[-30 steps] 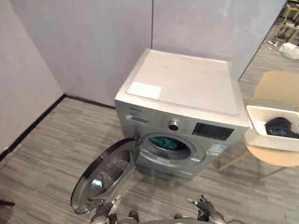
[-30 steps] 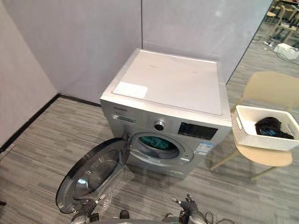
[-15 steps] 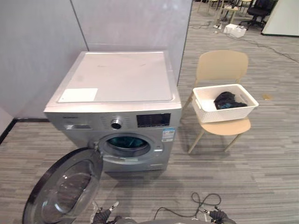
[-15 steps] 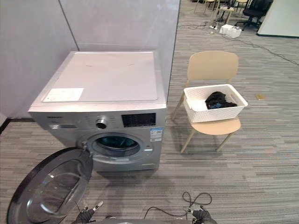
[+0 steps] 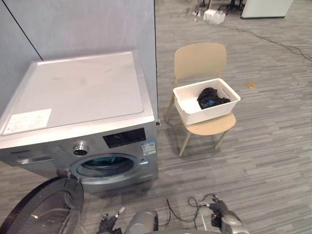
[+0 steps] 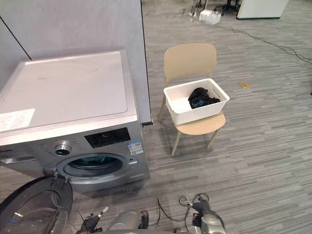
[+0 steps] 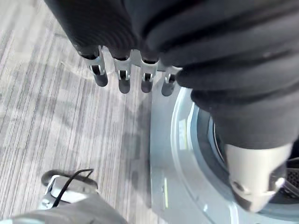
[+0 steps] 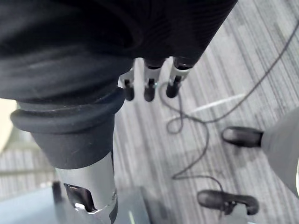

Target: Pick up the laundry basket with both hands and put the clothes into the washing machine.

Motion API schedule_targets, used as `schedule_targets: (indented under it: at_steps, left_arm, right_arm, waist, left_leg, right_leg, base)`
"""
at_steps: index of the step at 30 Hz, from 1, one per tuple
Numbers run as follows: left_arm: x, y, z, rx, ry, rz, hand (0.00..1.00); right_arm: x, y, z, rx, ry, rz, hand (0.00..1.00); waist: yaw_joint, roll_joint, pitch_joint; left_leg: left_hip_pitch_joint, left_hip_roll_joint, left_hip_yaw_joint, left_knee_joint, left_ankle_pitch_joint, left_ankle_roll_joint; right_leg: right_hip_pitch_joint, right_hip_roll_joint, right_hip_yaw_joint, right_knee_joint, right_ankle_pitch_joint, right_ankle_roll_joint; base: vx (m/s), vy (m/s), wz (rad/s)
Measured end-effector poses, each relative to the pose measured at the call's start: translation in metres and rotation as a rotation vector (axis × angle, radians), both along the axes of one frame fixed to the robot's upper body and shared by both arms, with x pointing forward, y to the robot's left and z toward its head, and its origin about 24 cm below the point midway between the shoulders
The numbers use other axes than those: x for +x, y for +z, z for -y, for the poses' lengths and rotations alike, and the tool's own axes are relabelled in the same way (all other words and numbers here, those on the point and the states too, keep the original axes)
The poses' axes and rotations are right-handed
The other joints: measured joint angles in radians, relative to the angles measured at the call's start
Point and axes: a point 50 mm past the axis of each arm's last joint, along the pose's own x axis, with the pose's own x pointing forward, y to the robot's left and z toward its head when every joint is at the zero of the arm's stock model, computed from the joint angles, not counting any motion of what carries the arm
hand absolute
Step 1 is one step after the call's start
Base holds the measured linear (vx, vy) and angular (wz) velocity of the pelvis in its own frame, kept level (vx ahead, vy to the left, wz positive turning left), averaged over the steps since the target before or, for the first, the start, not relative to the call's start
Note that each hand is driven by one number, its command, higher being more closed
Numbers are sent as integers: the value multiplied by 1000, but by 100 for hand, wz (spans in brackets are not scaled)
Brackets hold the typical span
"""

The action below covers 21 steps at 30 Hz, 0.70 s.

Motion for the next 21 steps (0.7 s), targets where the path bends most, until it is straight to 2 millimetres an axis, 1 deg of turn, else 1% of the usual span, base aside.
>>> schedule_targets:
  at_steps: [1,2,3,4,5,6,7,8,9,10,11,12,13,14,16,17,18,19,20,21]
  left_arm:
    - [-4,-1,1,-8,28,-8,0]
    - [-9,-2,2,-13,47,-19,0]
    - [-11,-2,2,-13,47,-22,0]
    - [-12,-3,2,-14,46,-24,0]
    - [-11,-3,3,-15,41,-24,0]
    - [-12,-2,2,-12,38,-24,0]
    - [-11,-2,0,-5,29,-26,0]
    - [-10,-1,-3,6,19,-25,0]
    - [-8,-1,-4,10,11,-22,0]
    - [-4,0,-5,18,-19,-17,0]
    - [0,1,-5,21,-32,-10,0]
    - [7,2,-2,21,-56,2,0]
    - [11,2,-1,20,-69,10,0]
    - [21,4,2,22,-89,31,0]
    - [31,6,5,18,-98,55,0]
    - [38,8,8,17,-110,74,0]
    - [40,9,8,22,-120,79,0]
    - [40,9,7,23,-120,78,0]
    - [36,8,5,29,-117,67,0]
    - [29,5,6,20,-105,46,0]
  right_arm:
    - [6,2,-5,2,34,9,0]
    - [9,2,-10,8,50,16,0]
    - [10,3,-13,9,57,23,0]
    - [9,3,-14,14,62,25,0]
    - [8,2,-16,20,68,25,0]
    - [8,2,-18,27,76,24,0]
    - [3,0,-19,35,78,12,0]
    - [-6,-4,-19,43,57,-13,0]
    - [-11,-5,-18,45,44,-26,0]
    - [-24,-10,-11,49,-9,-59,0]
    - [-25,-10,-1,38,-60,-59,0]
    - [-32,-11,12,24,-123,-81,0]
    - [-37,-13,18,18,-150,-98,0]
    - [-46,-13,27,12,-213,-95,0]
    - [-48,-12,31,17,-258,-83,0]
    - [-50,-13,31,31,-297,-82,0]
    - [-51,-14,28,53,-338,-80,0]
    - [-51,-14,25,63,-351,-81,0]
    - [-53,-16,20,75,-352,-94,0]
    - [-53,-16,25,65,-358,-99,0]
  waist:
    - [5,7,3]
    - [7,5,2]
    - [6,1,0]
    - [6,-2,-2]
    - [5,-2,-6]
    - [3,-7,-9]
    - [-4,-17,-6]
    - [-15,-32,-4]
    - [-27,-36,-5]
    - [-46,-38,-3]
    - [-57,-32,1]
    - [-64,-23,9]
    - [-66,-22,9]
    - [-77,-20,7]
    - [-81,-18,7]
    - [-79,-18,5]
    - [-79,-21,2]
    - [-80,-24,0]
    - [-89,-40,-12]
    - [-109,-24,-25]
  left_leg:
    - [8,6,13,33,-22,31]
    - [40,-7,17,31,-38,38]
    - [62,-19,19,17,-40,40]
    - [109,-38,22,-23,-42,44]
    - [148,-49,31,-61,-46,50]
    - [163,-53,40,-74,-45,54]
    - [194,-64,48,-82,-50,66]
    - [227,-77,41,-87,-52,70]
    - [241,-80,28,-91,-54,73]
    - [266,-81,3,-97,-56,76]
    - [285,-76,-11,-106,-56,76]
    - [319,-66,-28,-130,-56,75]
    - [333,-61,-40,-141,-56,72]
    - [350,-41,-64,-158,-64,53]
    - [355,-10,-83,-164,-76,25]
    - [352,20,-94,-163,-90,0]
    - [350,50,-104,-160,-105,-30]
    - [348,66,-110,-160,-115,-48]
    - [352,97,-125,-164,-134,-80]
    - [374,155,-156,-175,-147,-106]
  right_leg:
    - [19,-1,10,12,-16,16]
    - [32,-18,14,54,-49,25]
    - [29,-31,13,92,-70,34]
    - [4,-57,15,203,-106,49]
    - [-77,-82,21,394,-135,86]
    - [-122,-95,32,506,-140,96]
    - [-204,-114,54,706,-114,145]
    - [-257,-136,59,852,-92,172]
    - [-276,-143,54,903,-90,164]
    - [-299,-161,17,969,-103,137]
    - [-315,-185,-22,988,-117,113]
    - [-323,-231,-75,974,-129,95]
    - [-325,-256,-93,953,-131,90]
    - [-338,-304,-94,864,-129,84]
    - [-339,-314,-50,688,-110,71]
    - [-334,-309,8,527,-76,70]
    - [-323,-291,63,384,-29,77]
    - [-316,-285,79,337,-3,89]
    - [-312,-279,77,300,44,124]
    - [-301,-245,31,329,44,198]
  base:
    - [241,112,-21]
    - [243,101,-11]
    - [230,101,4]
    - [200,87,3]
    - [188,88,-2]
    - [221,73,-11]
    - [202,36,2]
    - [219,11,18]
    - [218,-56,47]
    - [265,-102,50]
    - [293,-139,52]
    - [247,-145,34]
    - [229,-171,47]
    - [188,-174,42]
    - [170,-266,30]
    - [203,-428,21]
    - [178,-409,19]
    - [181,-496,21]
    - [208,-577,38]
    - [236,-563,43]
